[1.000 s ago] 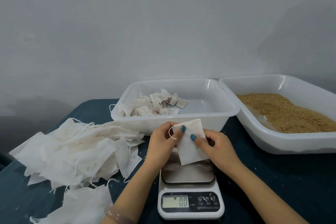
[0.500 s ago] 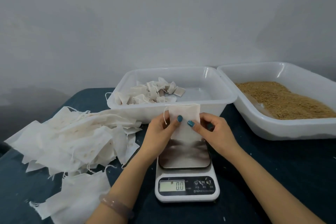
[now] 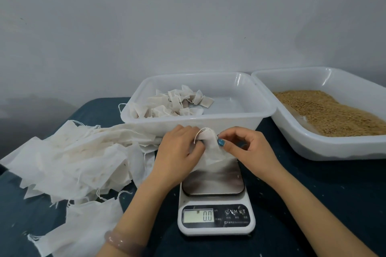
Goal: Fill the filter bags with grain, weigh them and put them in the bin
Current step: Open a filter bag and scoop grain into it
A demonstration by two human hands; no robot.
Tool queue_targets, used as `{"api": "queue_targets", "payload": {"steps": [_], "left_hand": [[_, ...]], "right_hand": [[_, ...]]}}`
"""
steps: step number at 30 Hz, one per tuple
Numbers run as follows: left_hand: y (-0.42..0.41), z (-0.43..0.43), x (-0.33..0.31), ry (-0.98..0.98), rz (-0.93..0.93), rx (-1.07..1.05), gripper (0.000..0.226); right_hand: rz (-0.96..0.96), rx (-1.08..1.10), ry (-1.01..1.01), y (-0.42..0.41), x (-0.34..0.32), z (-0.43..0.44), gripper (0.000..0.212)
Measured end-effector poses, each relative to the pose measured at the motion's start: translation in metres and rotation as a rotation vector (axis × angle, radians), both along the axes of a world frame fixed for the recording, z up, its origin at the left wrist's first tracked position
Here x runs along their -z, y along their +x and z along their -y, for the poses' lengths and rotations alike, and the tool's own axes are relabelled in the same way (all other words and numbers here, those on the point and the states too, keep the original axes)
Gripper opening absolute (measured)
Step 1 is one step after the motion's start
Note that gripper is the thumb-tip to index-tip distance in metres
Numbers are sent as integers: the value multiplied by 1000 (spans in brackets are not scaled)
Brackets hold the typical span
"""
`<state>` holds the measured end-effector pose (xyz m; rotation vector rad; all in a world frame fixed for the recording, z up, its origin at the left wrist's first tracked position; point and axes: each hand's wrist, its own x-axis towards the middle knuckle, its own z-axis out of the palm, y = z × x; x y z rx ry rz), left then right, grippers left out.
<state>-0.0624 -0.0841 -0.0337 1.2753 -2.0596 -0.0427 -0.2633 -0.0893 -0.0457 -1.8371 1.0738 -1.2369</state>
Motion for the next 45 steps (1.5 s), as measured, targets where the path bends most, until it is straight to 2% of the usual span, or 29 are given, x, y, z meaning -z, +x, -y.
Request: {"api": "queue_targets", "payload": {"steps": [3,9,13,18,21,23,26,28,31,33,35,38,40,45], "left_hand": [[-1,0,-1,48,-48,-6,39],[-1,-2,-3,187,-170,50,36],[-2,-2,-2,298,-207,104,39],[-2,-1,0,307,-218,113,41],[0,-2,1,301,-228,97,36],[2,-2,2,220,-170,78,41],[3,-4,1,46,2,52,71],[0,-5,2,-8,119,34,83],[-3,-6,3,-19,155,20,74],[-2,-7,3,-11,140,10,65],[0,-7,3,12,125,0,60],[1,-7,4,54,108,4,59],[1,-7,4,86,77,15,59],[1,-7,4,140,39,67,56]], "right_hand": [[13,-5,-24,0,-2,-2,12],[-67,-45,-43,-1,-3,-6,30],[-160,-36,-79,1,-2,-7,14],[-193,-43,-76,-2,1,-5,21],[-173,-29,-88,-1,-1,-4,15],[-105,-14,-64,-1,-3,-4,14],[20,-13,-8,-3,-7,-4,33],[100,-31,20,-2,-8,-5,41],[129,-73,33,0,-9,-7,50],[81,-89,17,0,-10,-8,45],[18,-88,-14,0,-10,-9,41],[-75,-31,-116,-1,-9,-10,59],[-165,36,-252,-1,-8,-10,61],[-259,155,-531,-1,-5,-8,33]]}}
